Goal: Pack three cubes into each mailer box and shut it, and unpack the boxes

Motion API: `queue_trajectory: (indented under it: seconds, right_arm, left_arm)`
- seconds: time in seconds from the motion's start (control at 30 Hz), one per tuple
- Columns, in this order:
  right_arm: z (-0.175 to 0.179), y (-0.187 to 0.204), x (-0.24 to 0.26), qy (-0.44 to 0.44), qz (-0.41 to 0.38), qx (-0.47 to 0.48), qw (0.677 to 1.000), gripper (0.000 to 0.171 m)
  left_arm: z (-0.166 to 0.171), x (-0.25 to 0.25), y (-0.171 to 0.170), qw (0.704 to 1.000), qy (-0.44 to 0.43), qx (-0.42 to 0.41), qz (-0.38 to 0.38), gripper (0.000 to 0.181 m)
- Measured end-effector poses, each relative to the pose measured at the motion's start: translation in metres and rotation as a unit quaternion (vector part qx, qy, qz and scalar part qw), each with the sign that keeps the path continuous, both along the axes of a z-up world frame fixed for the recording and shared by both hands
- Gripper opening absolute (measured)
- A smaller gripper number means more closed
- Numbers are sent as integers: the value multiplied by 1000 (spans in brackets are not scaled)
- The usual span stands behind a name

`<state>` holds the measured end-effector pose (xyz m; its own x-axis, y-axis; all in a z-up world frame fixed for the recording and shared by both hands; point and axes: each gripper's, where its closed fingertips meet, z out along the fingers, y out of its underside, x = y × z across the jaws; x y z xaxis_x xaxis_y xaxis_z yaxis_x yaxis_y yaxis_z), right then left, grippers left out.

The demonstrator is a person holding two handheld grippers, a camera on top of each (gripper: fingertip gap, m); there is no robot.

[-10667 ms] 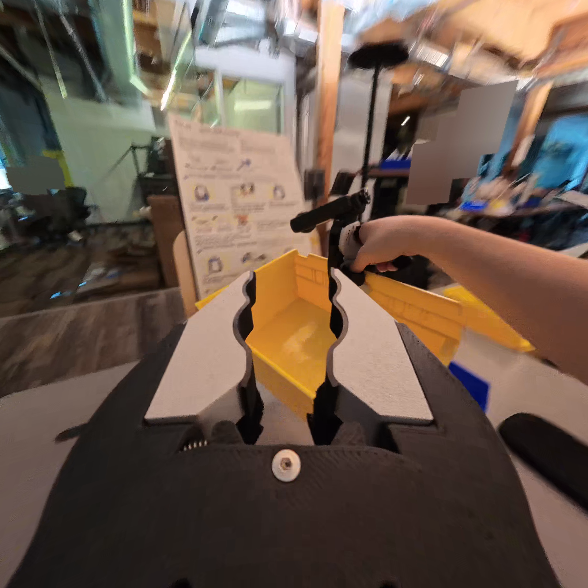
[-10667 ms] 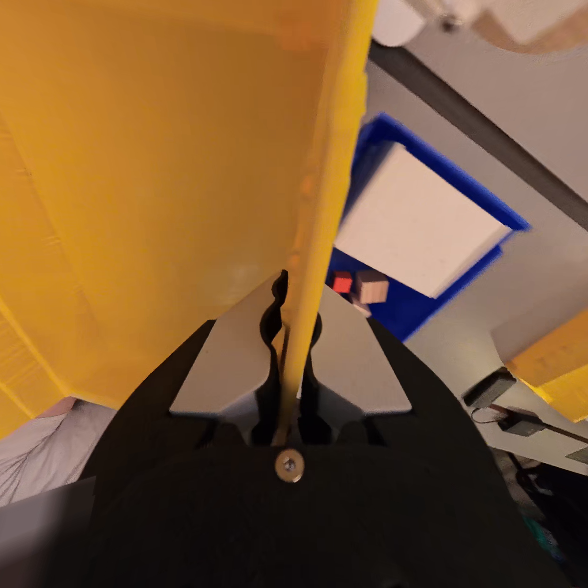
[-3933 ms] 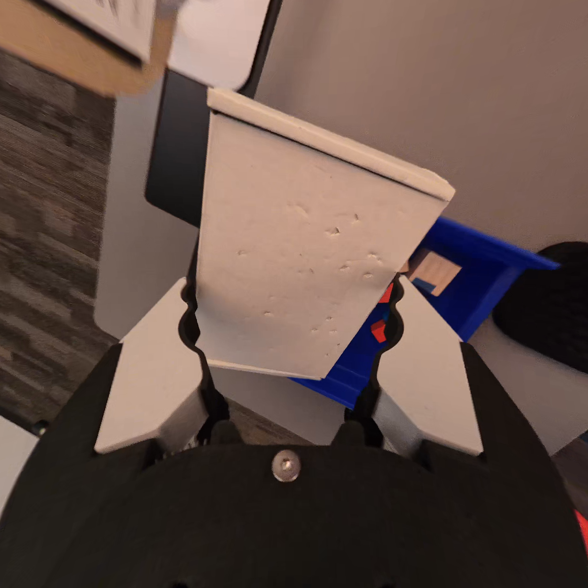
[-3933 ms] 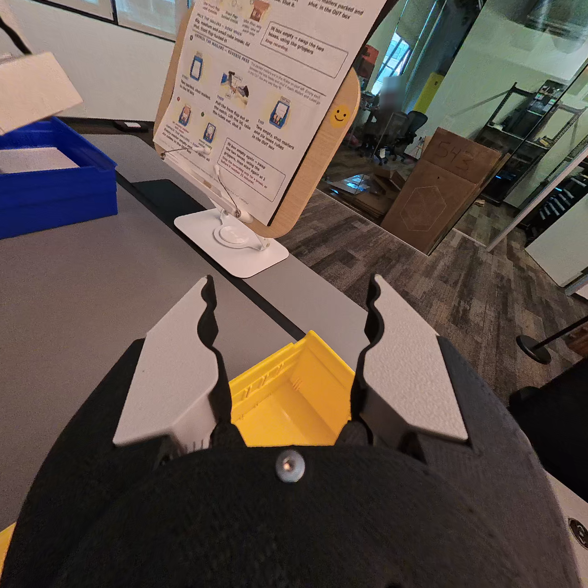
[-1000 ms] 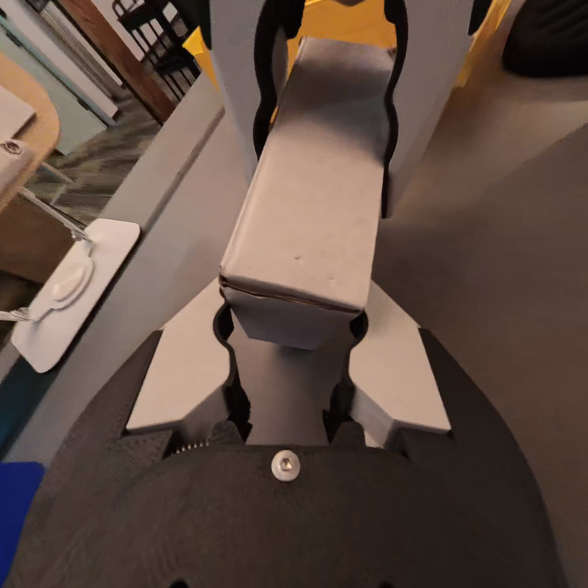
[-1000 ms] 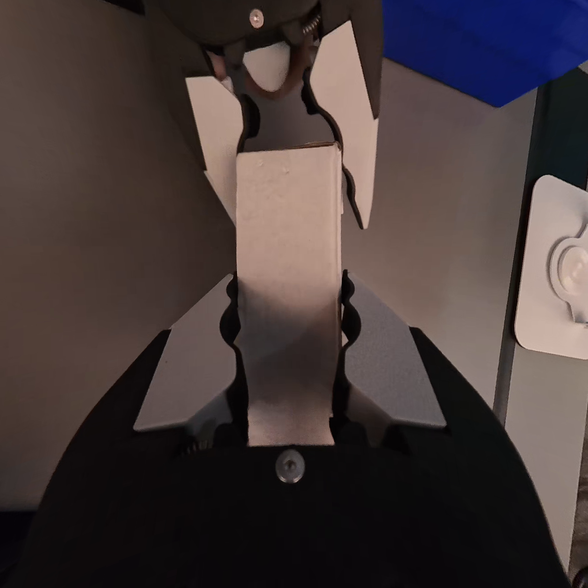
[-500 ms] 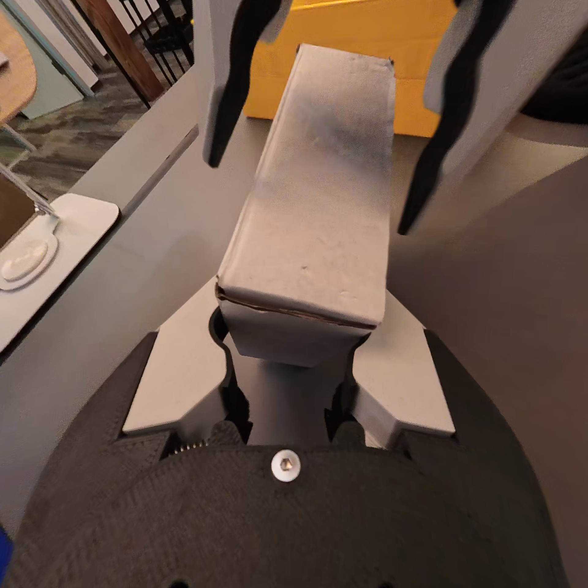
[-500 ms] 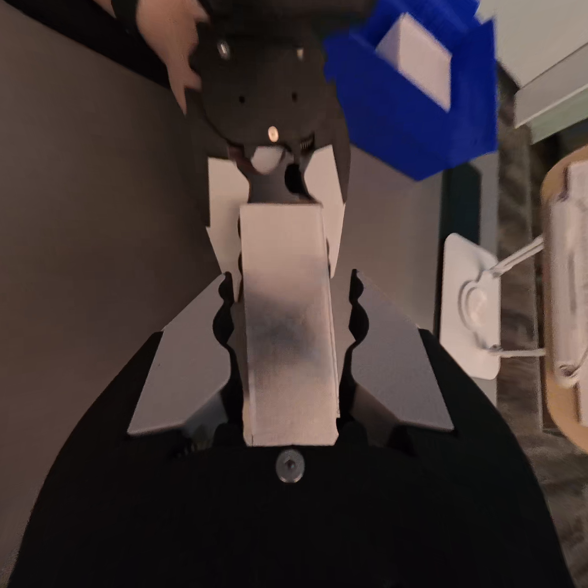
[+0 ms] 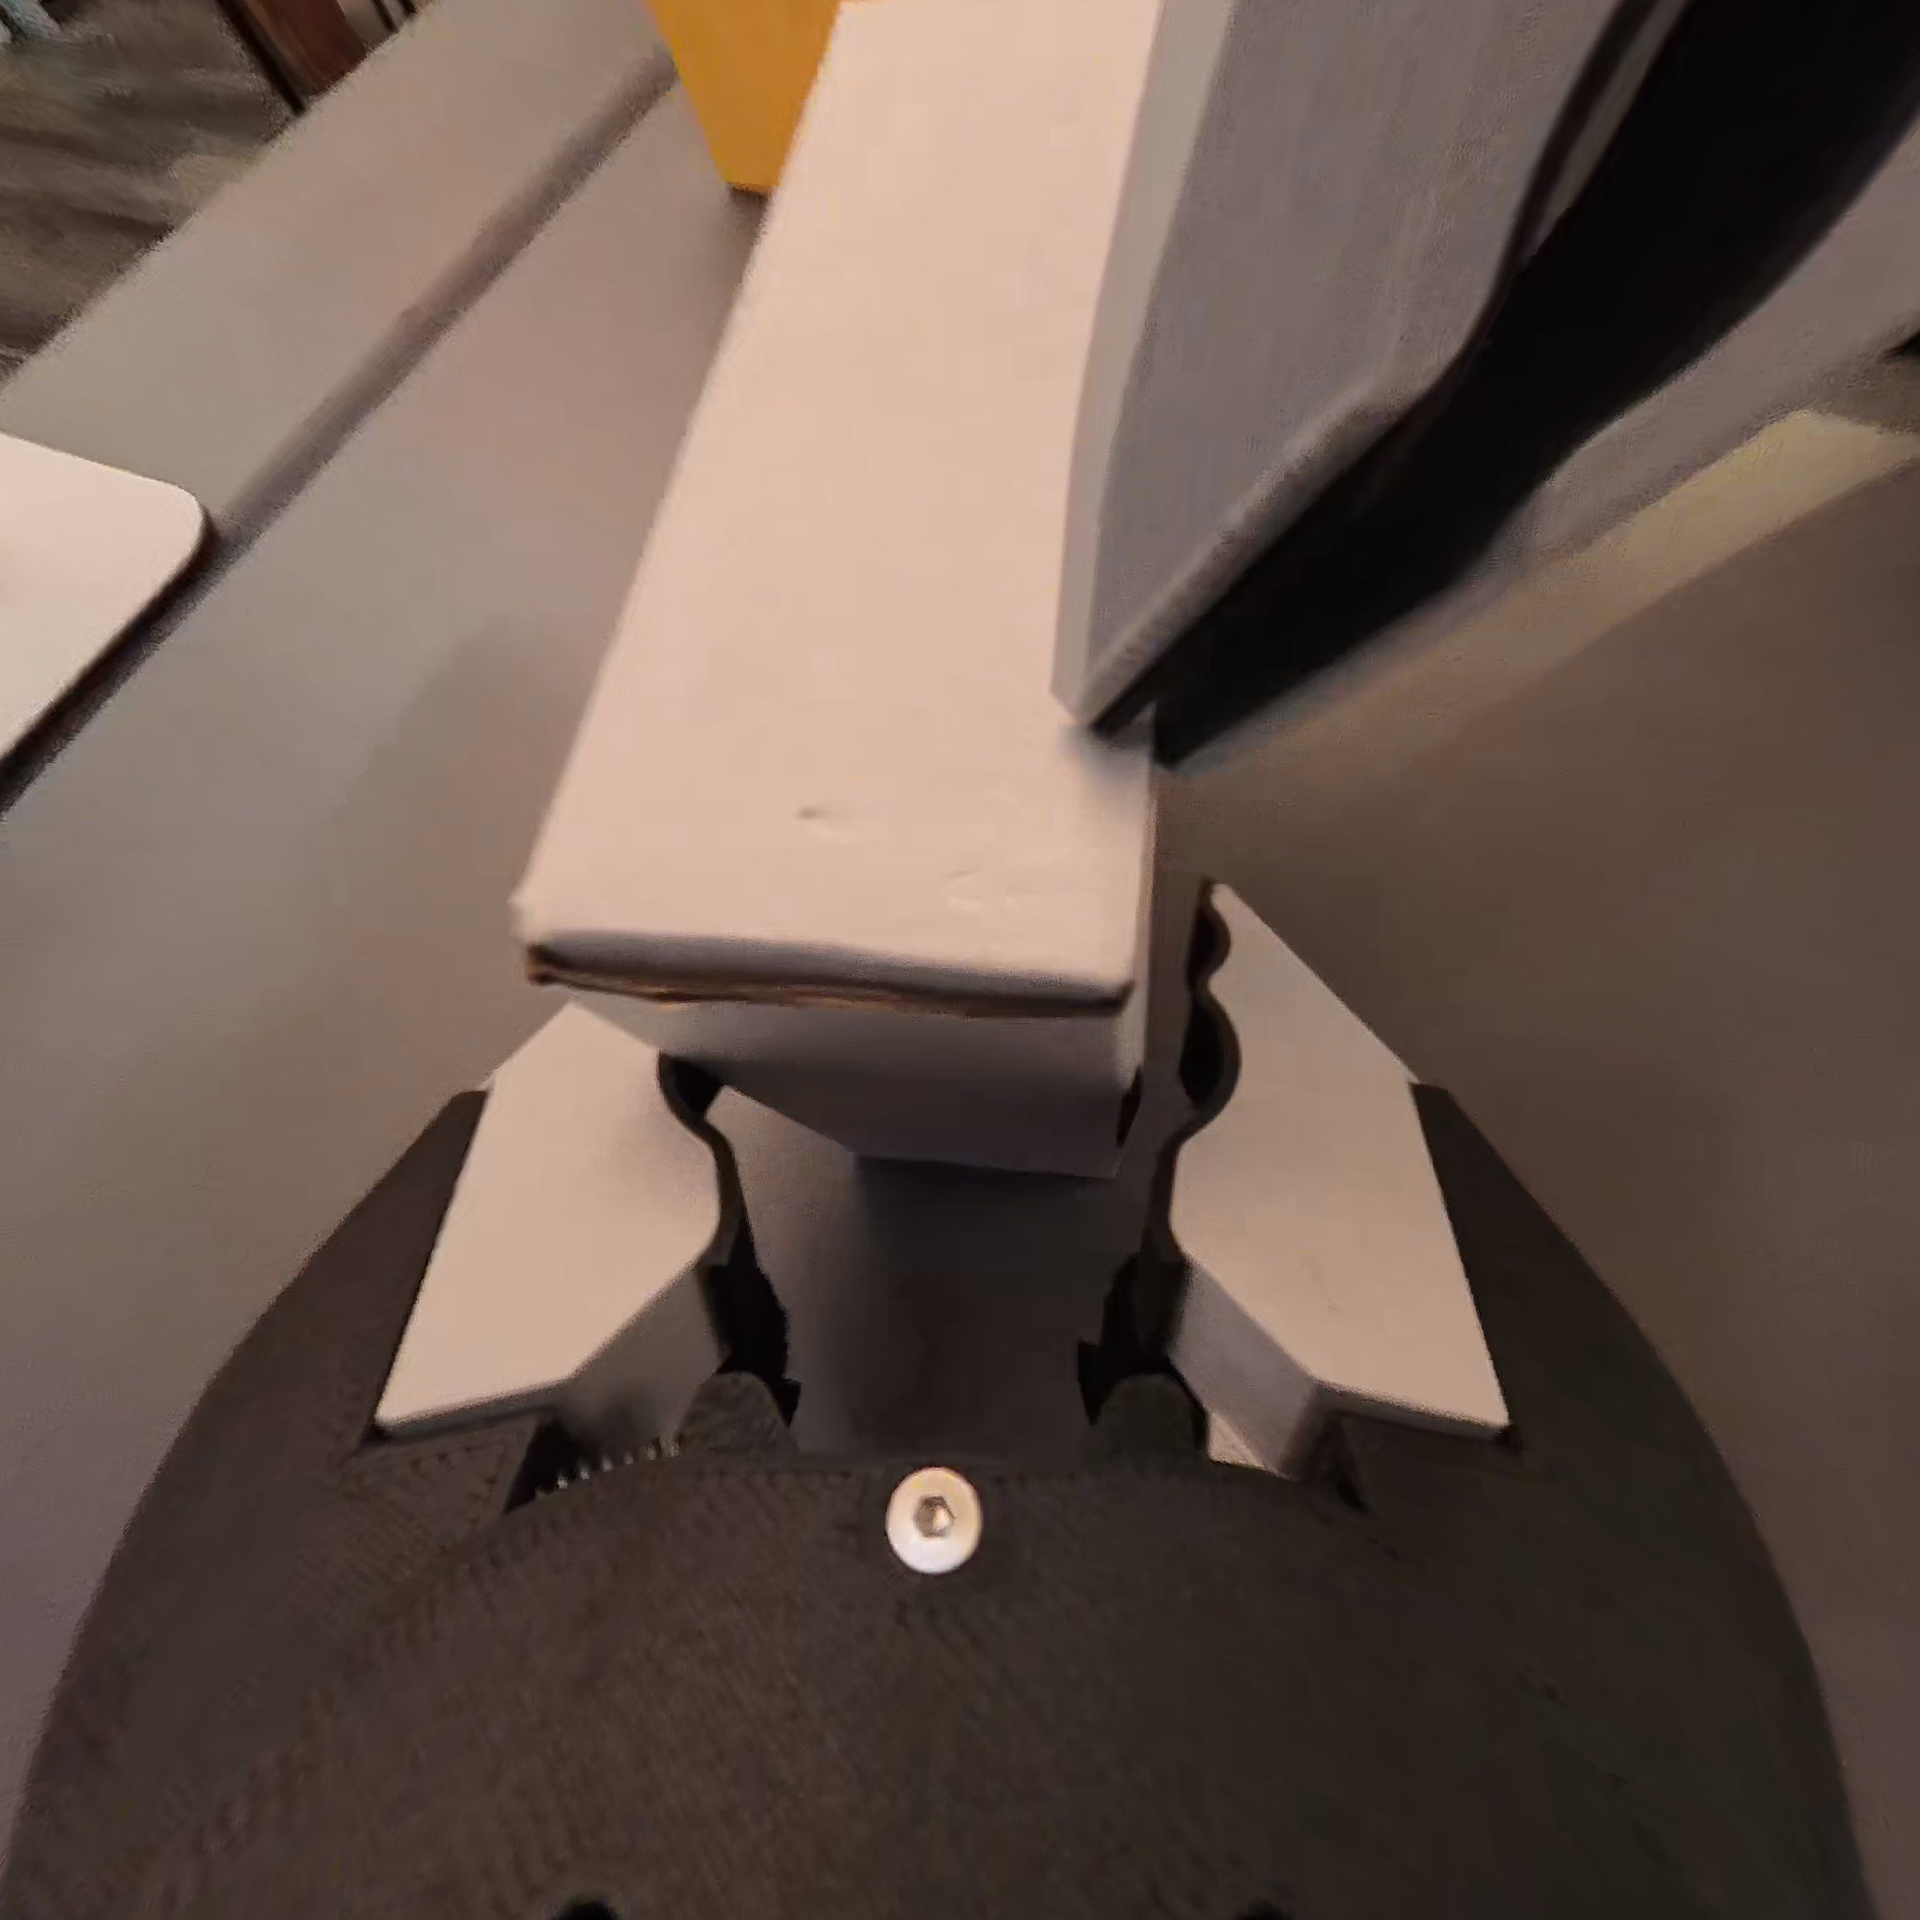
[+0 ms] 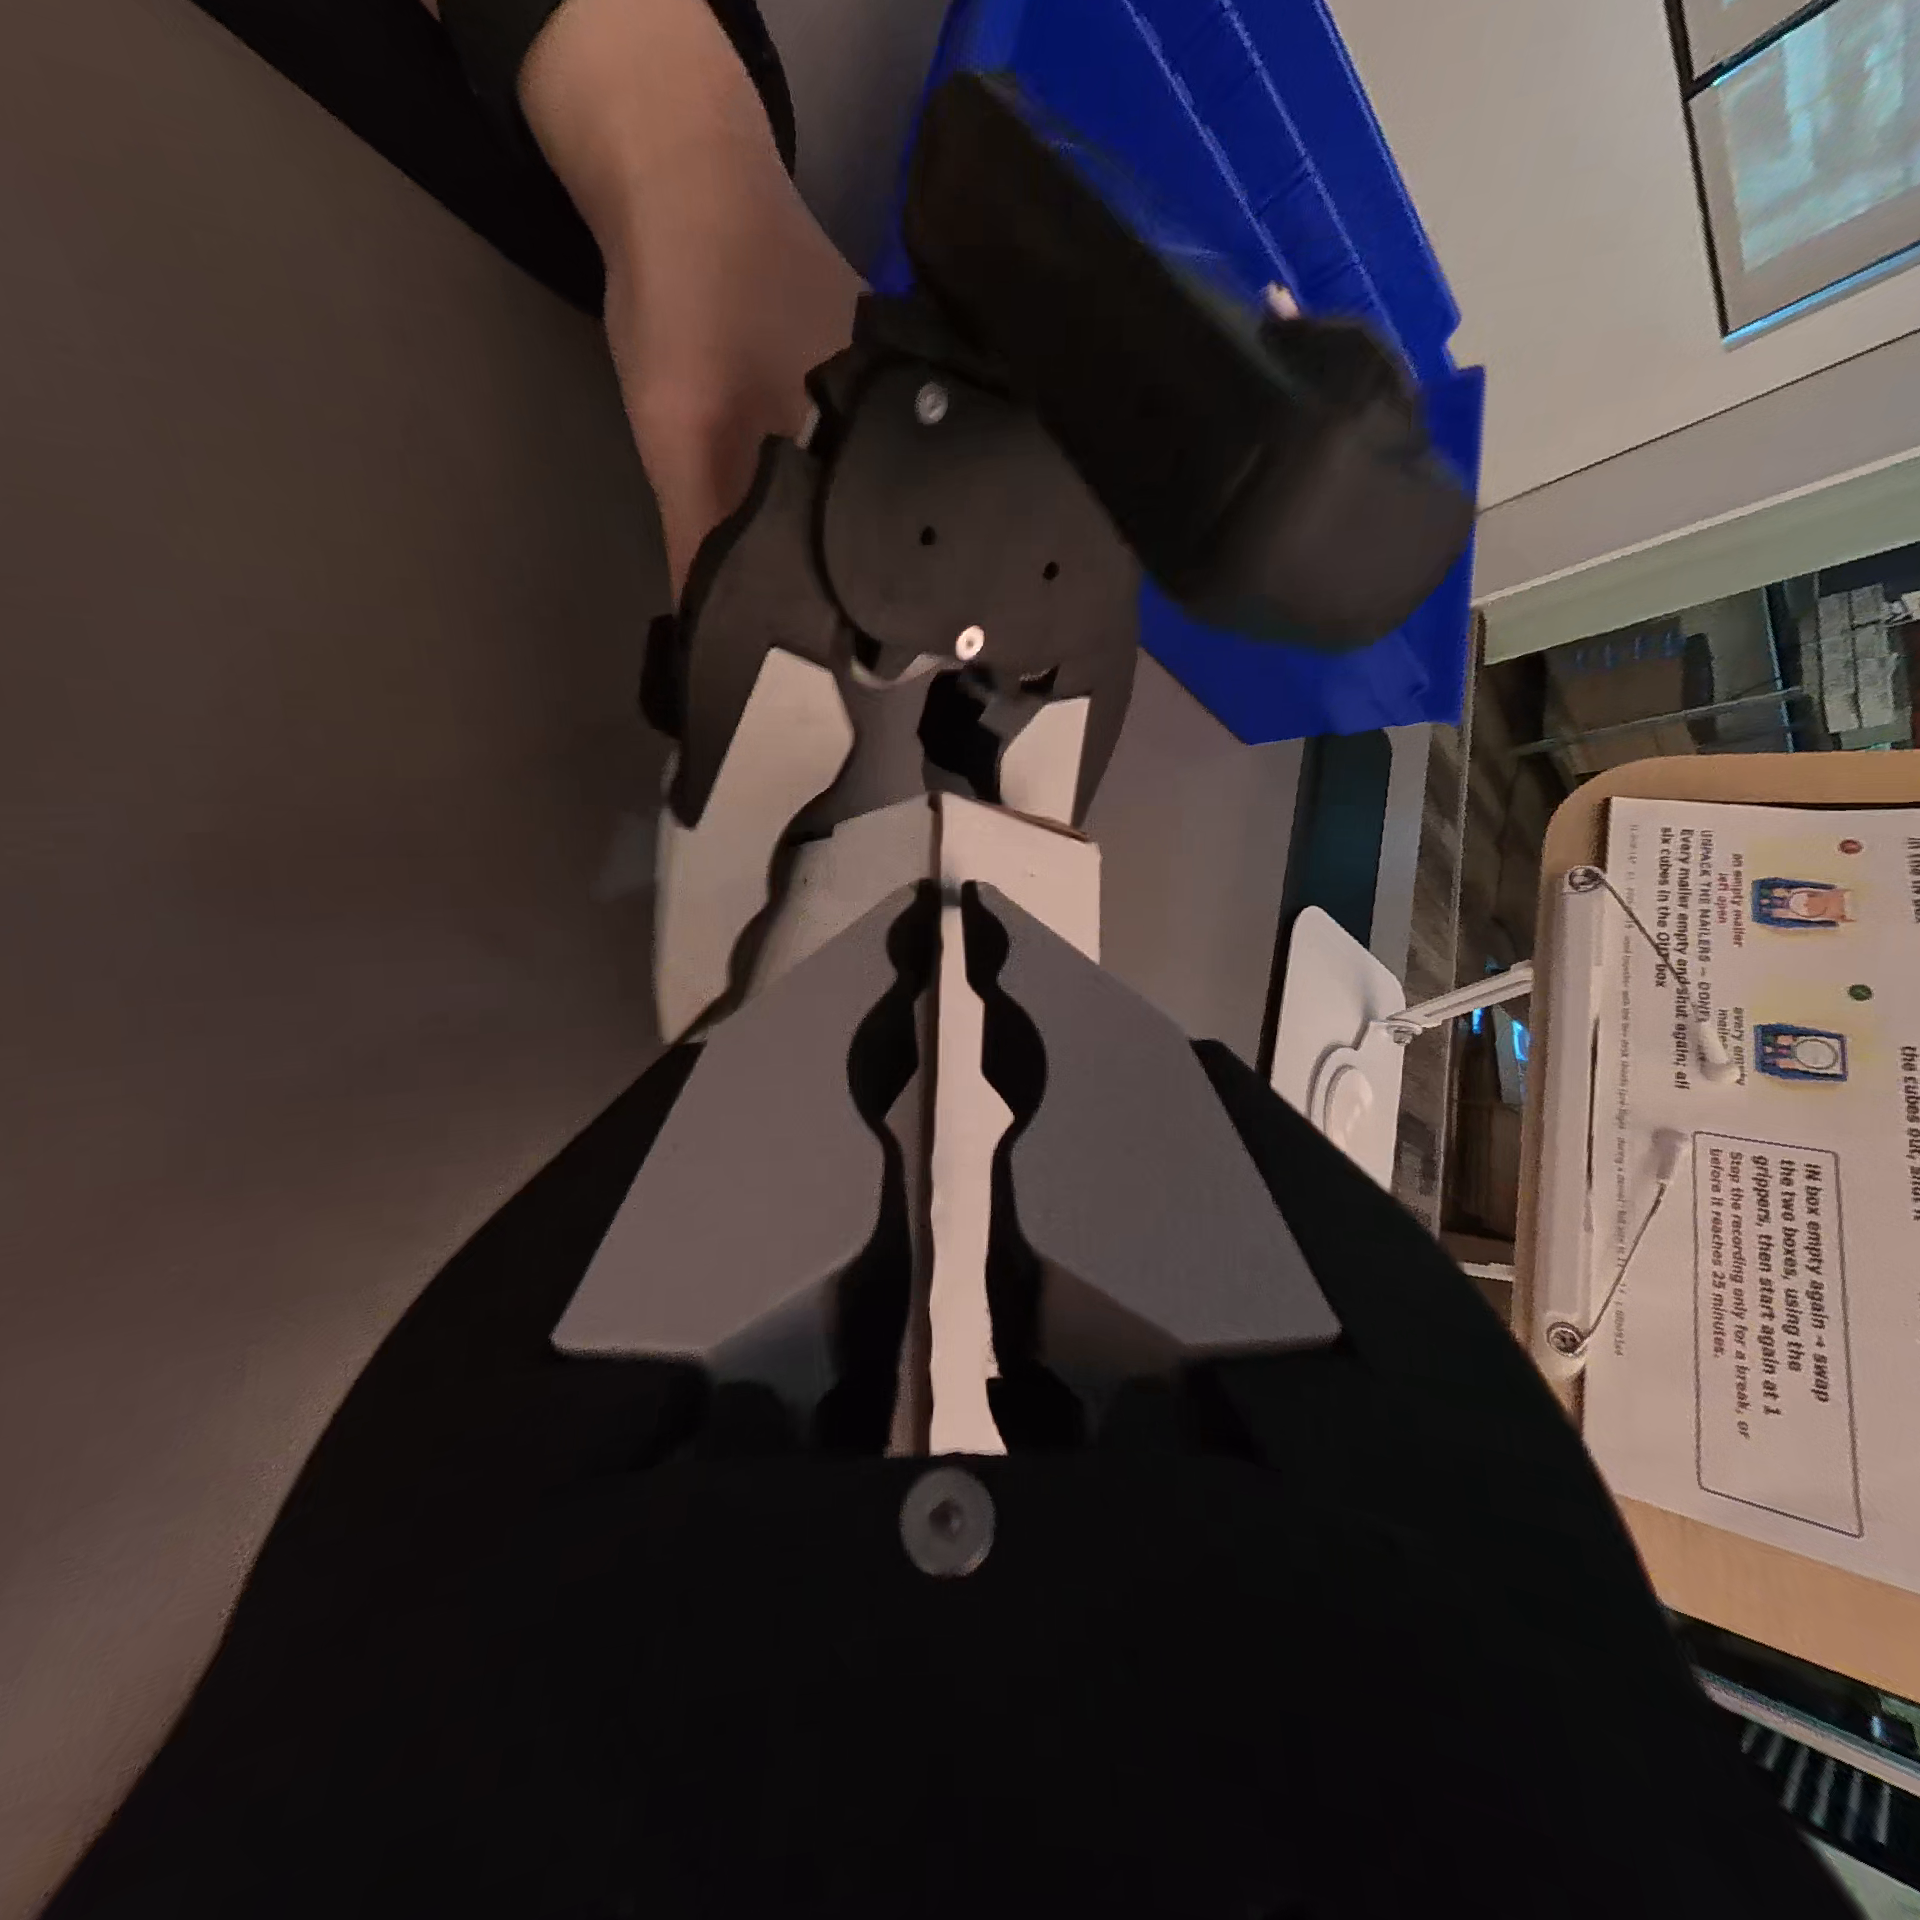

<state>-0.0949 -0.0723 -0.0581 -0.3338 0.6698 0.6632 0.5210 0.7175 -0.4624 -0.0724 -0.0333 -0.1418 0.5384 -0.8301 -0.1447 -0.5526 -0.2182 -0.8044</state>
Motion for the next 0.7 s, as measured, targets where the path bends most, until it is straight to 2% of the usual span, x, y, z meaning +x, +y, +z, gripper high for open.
queue_trajectory:
  seconds: [0.03, 0.17, 0.33, 0.4, 0.7]
  right_arm:
    - [0, 0, 0, 1, 1, -1, 1000, 4]
    - [-1, -6, 2, -6, 5, -37, 999, 5]
    - [-2, -8, 0, -5, 9, -31, 999, 5]
    - [-2, -7, -1, -5, 9, -29, 1000, 5]
    - [2, 0, -2, -2, 6, 59, 998, 4]
  left_arm:
    - [-4, 1, 1, 1000, 12, 3, 6, 94]
    - [-4, 4, 5, 999, 32, 25, 15, 88]
    - [16, 13, 0, 998, -59, -2, -2, 88]
    - [18, 12, 1, 998, -68, -3, -5, 83]
    - [16, 9, 6, 998, -68, -15, 9, 79]
